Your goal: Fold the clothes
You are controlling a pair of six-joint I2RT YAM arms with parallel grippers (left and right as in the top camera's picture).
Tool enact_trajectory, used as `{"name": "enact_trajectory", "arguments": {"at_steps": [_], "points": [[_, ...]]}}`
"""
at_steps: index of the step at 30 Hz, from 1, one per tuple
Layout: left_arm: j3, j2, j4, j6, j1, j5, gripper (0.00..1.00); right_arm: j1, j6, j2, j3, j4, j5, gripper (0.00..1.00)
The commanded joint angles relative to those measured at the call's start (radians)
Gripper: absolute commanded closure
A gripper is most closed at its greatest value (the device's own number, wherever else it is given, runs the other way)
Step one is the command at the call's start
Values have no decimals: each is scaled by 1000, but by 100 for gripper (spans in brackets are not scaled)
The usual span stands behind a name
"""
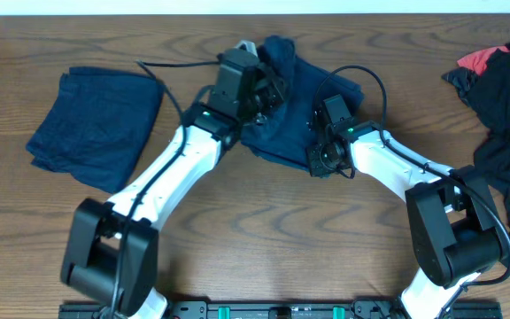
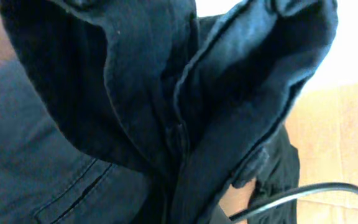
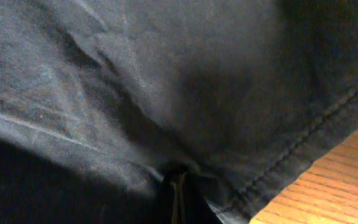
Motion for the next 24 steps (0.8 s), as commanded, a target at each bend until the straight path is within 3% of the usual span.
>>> {"name": "enact_trajectory", "arguments": {"at_steps": [1, 12, 14, 16, 17, 20, 24], "points": [[25, 37, 17, -31, -29, -8, 94, 27, -7, 74, -45, -22, -23, 99], [25, 56, 21, -31, -100, -8, 91, 27, -7, 74, -45, -22, -23, 99], [25, 55, 23, -31, -103, -7, 78, 27, -7, 74, -45, -23, -23, 99], [25, 55, 24, -29, -104, -2, 42, 27, -7, 73, -45, -27, -22, 99], [25, 55, 24, -17, -104, 7, 36, 27, -7, 72, -45, -31, -21, 99], [25, 48, 45, 90, -96, 55, 23, 20, -6, 53, -35, -77, 18, 99], [25, 10, 31, 185, -58, 61, 23, -14, 6, -16, 9, -188, 125, 99]]}}
